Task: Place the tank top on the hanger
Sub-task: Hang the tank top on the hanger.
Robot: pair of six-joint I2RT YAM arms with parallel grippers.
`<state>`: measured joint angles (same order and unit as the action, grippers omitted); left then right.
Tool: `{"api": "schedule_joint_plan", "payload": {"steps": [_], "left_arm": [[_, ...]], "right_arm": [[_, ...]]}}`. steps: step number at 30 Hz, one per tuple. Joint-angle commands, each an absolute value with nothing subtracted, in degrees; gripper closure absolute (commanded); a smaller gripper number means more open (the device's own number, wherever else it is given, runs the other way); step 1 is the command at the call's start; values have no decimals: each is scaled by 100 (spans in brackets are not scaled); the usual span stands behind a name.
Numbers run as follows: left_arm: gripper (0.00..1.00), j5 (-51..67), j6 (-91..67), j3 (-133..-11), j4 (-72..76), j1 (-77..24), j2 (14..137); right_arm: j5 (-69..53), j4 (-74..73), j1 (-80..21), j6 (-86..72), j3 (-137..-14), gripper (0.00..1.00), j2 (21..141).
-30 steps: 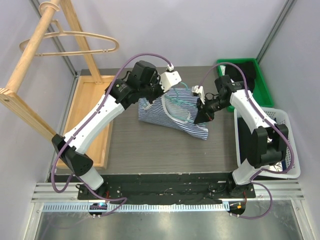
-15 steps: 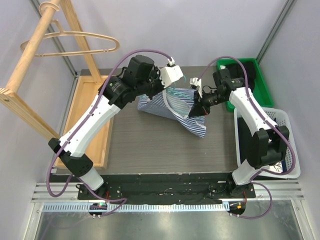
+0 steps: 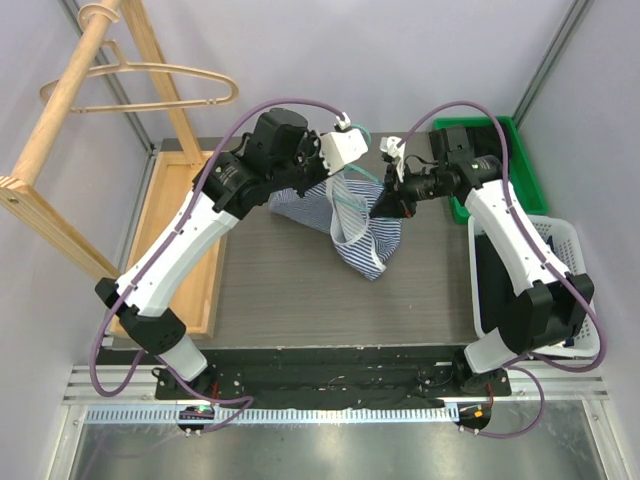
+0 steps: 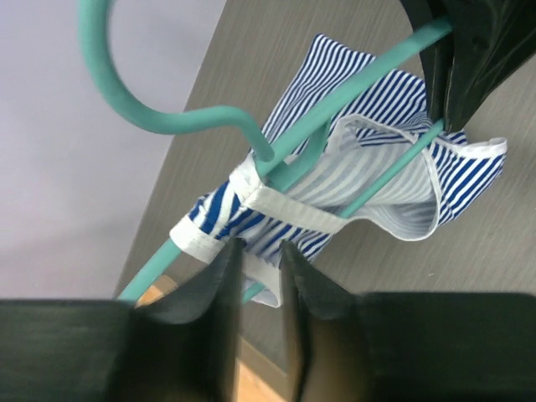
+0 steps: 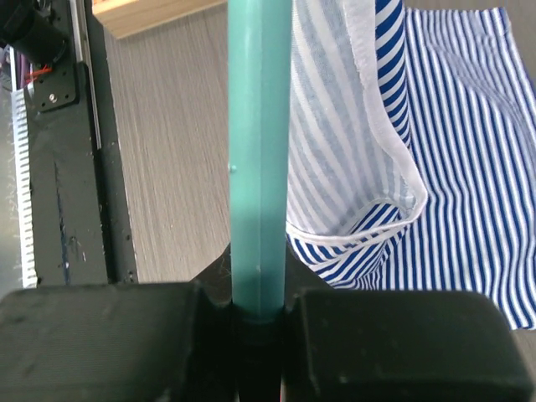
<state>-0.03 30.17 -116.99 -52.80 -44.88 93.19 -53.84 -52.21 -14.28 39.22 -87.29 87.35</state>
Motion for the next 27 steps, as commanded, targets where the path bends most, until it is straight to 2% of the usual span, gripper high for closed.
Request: {"api": "schedule_joint_plan", "payload": {"steps": [1, 2, 4, 5, 8, 11, 19, 27], "left_arm": [[63, -255, 3067, -11777, -5168, -4517, 9053], [48, -281, 3085, -11786, -5151, -4518, 9009], [35, -430, 3146, -11847, -5115, -4518, 8965], [23, -509, 3164, -11882, -5063, -4518, 8947], [5, -694, 3287, -12163, -5071, -4518, 8842], [0, -773, 3419, -12602, -5168, -4518, 8780], [0, -642, 3744, -13148, -5528, -4518, 8587], [0, -115, 3876, -13333, -5871, -4518, 8552]], "right_arm": [[-5528, -4737, -1450, 3630, -9167, 99, 8341], [-5502, -4746, -1468, 3630, -9184, 99, 8315], [-5458, -4755, -1450, 3621, -9219, 99, 8227], [-5397, -4755, -1459, 3621, -9237, 99, 8192], [-5291, -4877, -1459, 3665, -9351, 99, 8113], [-5142, -5298, -1450, 3831, -9711, 99, 8156], [-4642, -6573, -1459, 4385, -11246, 99, 8560], [-4052, -8621, -1520, 5431, -12892, 99, 9325]]}}
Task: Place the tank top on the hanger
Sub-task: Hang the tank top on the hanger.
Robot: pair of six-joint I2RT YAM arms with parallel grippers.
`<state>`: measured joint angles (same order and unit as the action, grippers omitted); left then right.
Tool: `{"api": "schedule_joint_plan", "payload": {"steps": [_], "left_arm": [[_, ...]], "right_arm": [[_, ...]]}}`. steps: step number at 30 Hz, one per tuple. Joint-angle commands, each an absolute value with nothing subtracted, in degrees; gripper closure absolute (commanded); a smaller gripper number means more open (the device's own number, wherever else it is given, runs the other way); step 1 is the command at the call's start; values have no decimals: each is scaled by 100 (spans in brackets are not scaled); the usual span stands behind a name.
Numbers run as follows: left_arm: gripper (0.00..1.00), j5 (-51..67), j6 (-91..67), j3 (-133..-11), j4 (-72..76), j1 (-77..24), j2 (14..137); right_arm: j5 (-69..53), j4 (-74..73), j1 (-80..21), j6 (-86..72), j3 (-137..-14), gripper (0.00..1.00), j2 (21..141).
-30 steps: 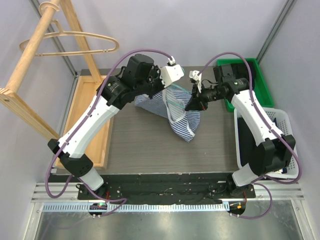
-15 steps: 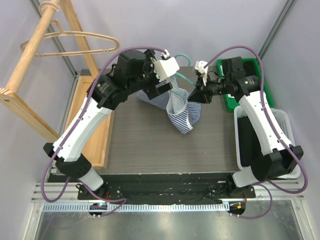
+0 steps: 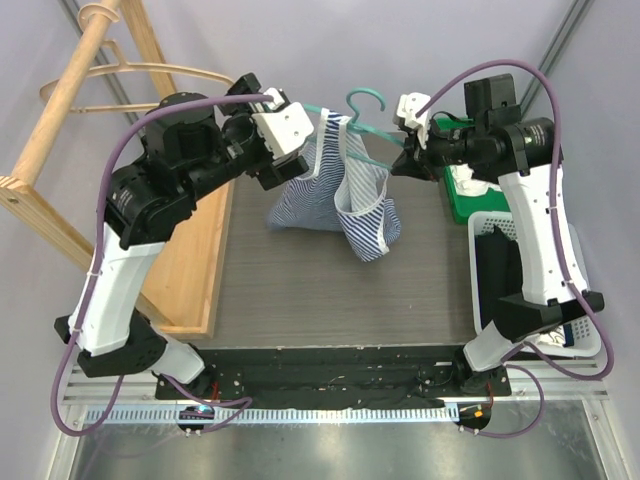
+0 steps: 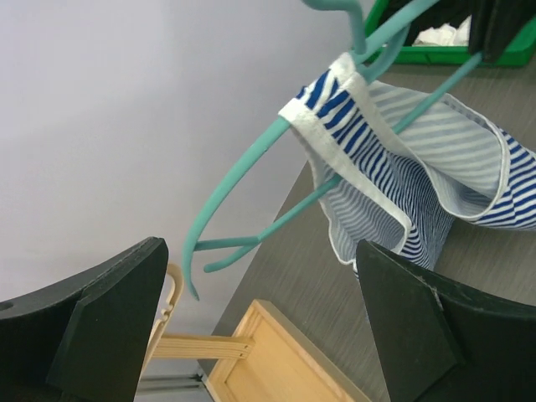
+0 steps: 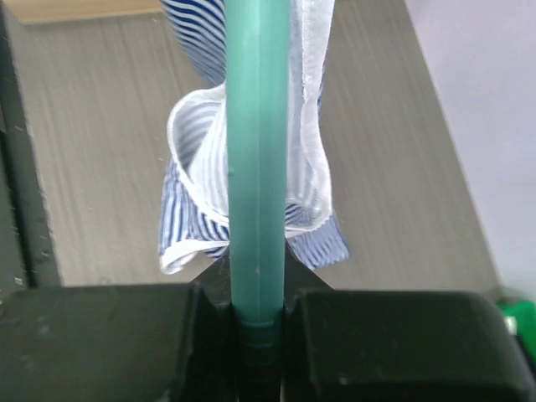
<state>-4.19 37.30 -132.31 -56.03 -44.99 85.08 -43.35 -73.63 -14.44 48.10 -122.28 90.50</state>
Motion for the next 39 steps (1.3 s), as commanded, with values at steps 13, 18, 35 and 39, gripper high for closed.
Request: {"api": "schedule_joint_plan", "payload": {"steps": [13, 18, 35, 39], "left_arm": [[0, 150, 3955, -12964, -5757, -4518, 8815], [0, 368, 4008, -12534, -5853, -4518, 8815], [30, 1107, 4104, -12024, -6231, -4518, 8833], [66, 1134, 4087, -11997, -6232, -4518, 8824]], "right_arm": [[-3612, -8622, -2224, 5766, -11936, 99, 9176], [-3753, -8622, -2232, 5827, -11848, 99, 9027], [-4017, -8613, -2232, 5880, -11689, 99, 8807], [-3982, -8543, -2233, 5845, -11637, 99, 8780]]}}
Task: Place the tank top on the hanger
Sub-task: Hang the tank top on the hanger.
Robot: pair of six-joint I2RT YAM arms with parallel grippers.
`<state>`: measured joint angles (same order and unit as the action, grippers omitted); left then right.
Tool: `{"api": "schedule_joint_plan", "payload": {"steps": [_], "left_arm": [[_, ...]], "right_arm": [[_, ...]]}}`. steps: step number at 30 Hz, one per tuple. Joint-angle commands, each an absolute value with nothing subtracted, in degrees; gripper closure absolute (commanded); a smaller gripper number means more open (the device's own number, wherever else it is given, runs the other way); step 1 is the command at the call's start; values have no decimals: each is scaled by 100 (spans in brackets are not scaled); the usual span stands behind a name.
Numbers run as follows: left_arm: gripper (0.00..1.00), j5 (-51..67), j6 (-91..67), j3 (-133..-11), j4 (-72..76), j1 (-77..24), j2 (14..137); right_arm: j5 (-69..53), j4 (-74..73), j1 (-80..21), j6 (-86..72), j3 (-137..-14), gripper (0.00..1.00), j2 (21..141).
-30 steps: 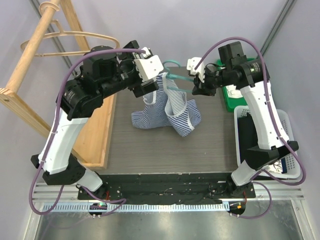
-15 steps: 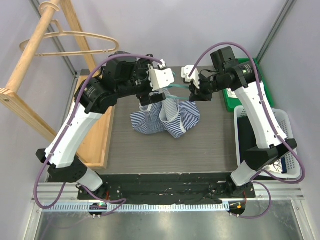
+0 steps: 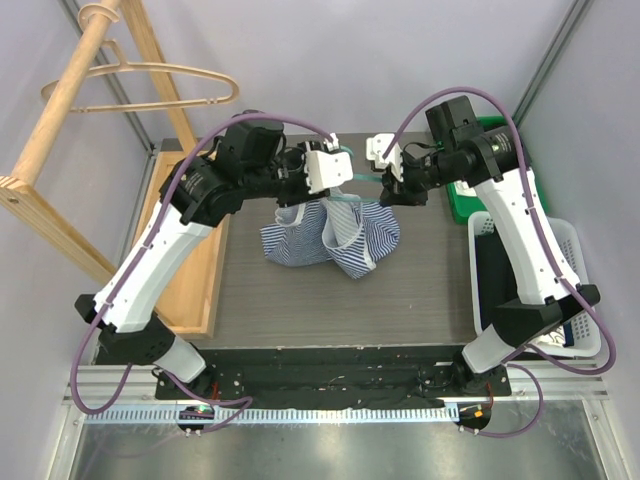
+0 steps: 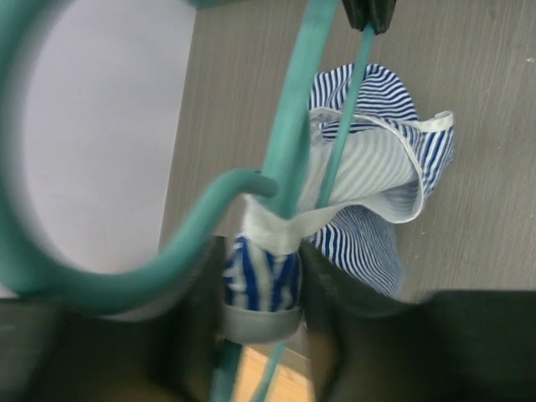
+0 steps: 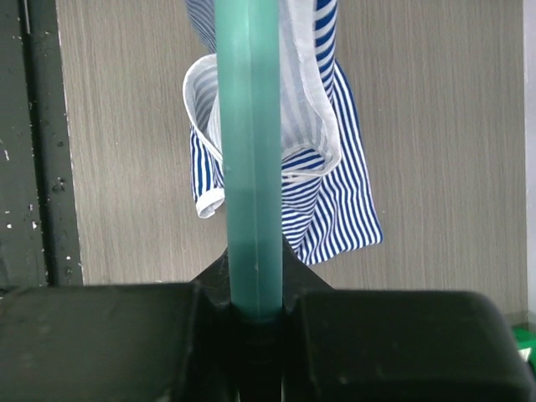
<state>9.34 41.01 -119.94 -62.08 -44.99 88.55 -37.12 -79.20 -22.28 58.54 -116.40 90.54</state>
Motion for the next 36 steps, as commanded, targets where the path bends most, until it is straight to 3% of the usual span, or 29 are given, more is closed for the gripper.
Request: {"api": "schedule_joint_plan", "payload": {"steps": [1, 3, 6, 12, 14, 17, 18, 22, 25, 30, 36], "left_arm": [[71, 1151, 4087, -11997, -6249, -4518, 8816], [85, 1169, 4069, -11997, -6249, -4518, 8798], [99, 1186, 4052, -12015, -6266, -4518, 8763], [100, 1248, 4034, -11918, -6328, -4518, 8701], [100, 1187, 3999, -11883, -6258, -4518, 8675], [100, 1090, 3929, -11839, -6170, -4491, 8640], [100, 1072, 3903, -11830, -6144, -4483, 8631], [100, 941, 3815, -11751, -6012, -4421, 8596], [100, 774, 3753, -11655, -5871, -4377, 8552], [100, 686, 3630, -11540, -5678, -4245, 8464], [100, 773, 3630, -11540, -5713, -4184, 8402]], "right_arm": [[-3973, -8517, -2232, 5836, -11611, 99, 8772], [-3955, -8403, -2232, 5775, -11532, 99, 8745], [-3929, -8236, -2232, 5678, -11400, 99, 8701], [-3911, -7858, -2224, 5344, -11285, 96, 8631], [-3920, -7744, -2224, 5160, -11259, 86, 8570], [-3885, -7463, -2171, 4887, -11101, 63, 8464], [-3885, -7323, -2145, 4835, -11066, 50, 8420], [-3902, -6857, -1908, 4352, -10908, 24, 8262], [-3964, -6268, -1495, 3728, -10820, 13, 8078], [-4419, -4967, -258, 2243, -10574, 10, 7762], [-4607, -3799, 421, 1277, -9801, 9, 7252]]}}
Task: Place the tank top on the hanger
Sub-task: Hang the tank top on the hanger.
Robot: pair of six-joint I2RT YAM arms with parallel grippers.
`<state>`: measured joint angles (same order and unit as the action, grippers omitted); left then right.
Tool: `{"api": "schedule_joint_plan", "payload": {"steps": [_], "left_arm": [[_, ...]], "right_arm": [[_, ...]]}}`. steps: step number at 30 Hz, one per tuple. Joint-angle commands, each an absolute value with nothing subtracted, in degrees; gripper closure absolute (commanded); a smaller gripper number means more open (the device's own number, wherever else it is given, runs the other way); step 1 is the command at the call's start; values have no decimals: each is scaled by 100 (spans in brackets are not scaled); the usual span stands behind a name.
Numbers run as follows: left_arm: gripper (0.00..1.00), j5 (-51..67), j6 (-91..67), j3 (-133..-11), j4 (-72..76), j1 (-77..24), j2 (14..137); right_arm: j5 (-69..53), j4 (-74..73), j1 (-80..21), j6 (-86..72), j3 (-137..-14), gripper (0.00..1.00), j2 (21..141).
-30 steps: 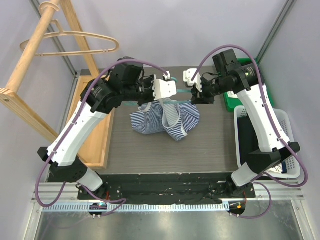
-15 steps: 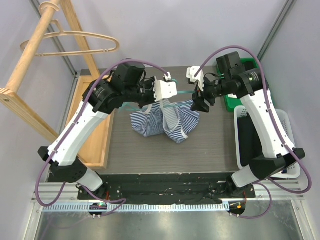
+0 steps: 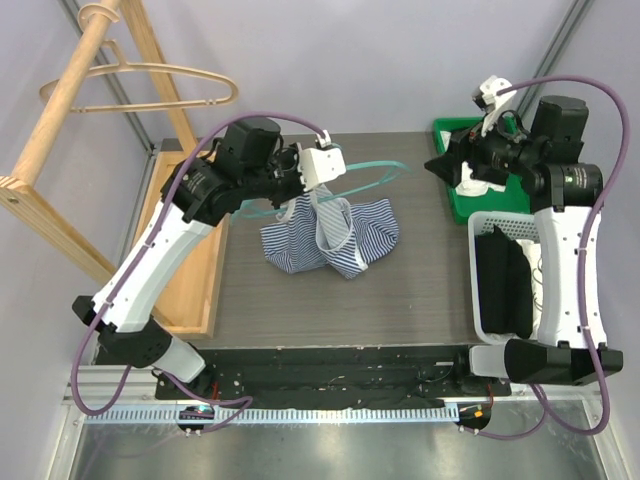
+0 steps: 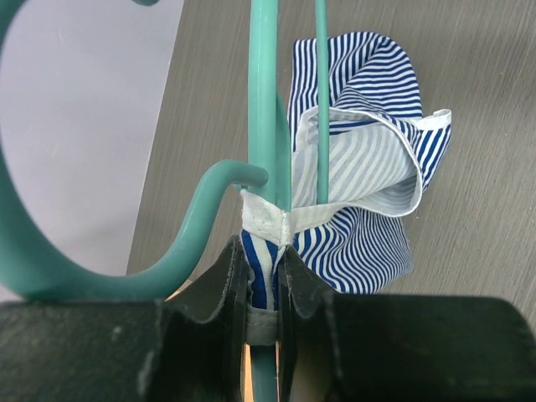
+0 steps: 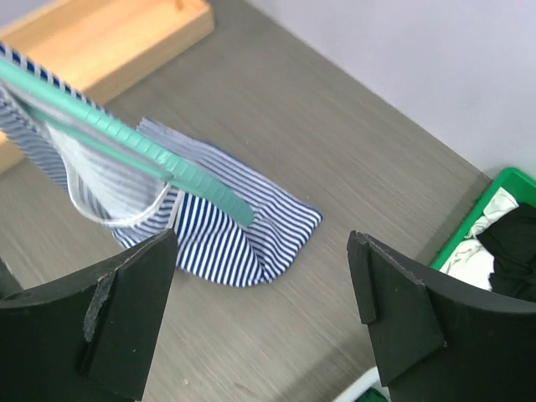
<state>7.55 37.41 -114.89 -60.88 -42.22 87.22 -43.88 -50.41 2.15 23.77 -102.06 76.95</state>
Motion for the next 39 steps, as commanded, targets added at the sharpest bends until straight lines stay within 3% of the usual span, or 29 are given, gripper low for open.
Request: {"api": "schedule_joint_plan", "payload": {"steps": [1, 9, 14, 23, 32, 39], "left_arm": [[100, 834, 3621, -11557, -5739, -4175, 8376], [100, 1467, 3639, -11795, -6055, -4122, 8314], [100, 1564, 3621, -11865, -6082, -4122, 8306], [100, 1600, 3604, -12085, -6108, -4122, 8376], [100, 1529, 3568, -11962, -5994, -4122, 8455], [100, 1521, 3507, -12015, -5959, -4122, 8517]], "right_arm": [[-4536, -3614, 465, 1135, -9521, 9, 7207], [-4297, -2339, 984, -586, -8868, 10, 7821], [-5647, -1996, 1002, -1256, -8623, 16, 8795], [-6943, -1441, 458, -1547, -7788, 20, 9149], [-6566, -1573, -668, -1152, -7445, 20, 8894], [-6373, -1608, -993, -1081, -7436, 27, 9053]]}}
